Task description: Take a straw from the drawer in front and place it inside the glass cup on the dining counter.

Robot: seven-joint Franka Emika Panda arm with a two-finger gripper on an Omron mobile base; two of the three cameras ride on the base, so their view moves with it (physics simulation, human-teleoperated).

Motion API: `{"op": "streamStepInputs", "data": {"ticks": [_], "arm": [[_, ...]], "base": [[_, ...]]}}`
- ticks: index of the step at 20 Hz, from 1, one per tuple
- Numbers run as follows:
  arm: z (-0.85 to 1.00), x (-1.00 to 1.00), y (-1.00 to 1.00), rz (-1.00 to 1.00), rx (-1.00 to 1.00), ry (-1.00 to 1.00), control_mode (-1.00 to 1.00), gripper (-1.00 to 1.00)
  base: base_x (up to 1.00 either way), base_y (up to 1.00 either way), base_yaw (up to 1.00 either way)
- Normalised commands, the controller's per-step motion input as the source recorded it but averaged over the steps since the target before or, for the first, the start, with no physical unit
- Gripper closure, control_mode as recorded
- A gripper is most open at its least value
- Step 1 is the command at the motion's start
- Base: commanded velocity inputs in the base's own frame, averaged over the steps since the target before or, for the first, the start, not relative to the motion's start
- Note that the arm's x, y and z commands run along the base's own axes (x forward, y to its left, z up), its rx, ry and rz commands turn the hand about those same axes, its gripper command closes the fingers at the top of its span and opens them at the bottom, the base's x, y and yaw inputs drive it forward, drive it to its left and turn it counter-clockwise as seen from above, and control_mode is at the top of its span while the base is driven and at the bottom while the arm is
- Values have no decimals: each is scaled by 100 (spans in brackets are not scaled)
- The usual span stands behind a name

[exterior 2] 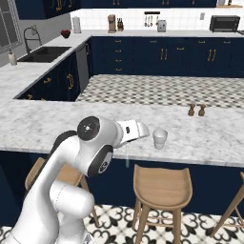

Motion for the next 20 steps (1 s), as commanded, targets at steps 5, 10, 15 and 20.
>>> {"op": "streamStepInputs", "data": {"ticks": [5, 10, 15, 20], "arm": [[52, 67, 0, -2, 0, -15, -100, 100], [27, 38, 0, 0, 2, -16, -100, 100], [9, 0, -1, 6, 12, -19, -100, 100], [-6, 16, 0, 12, 17, -3, -100, 100]], "base": [[0, 0, 0], [0, 0, 0], [0, 0, 0], [0, 0, 0]]}}
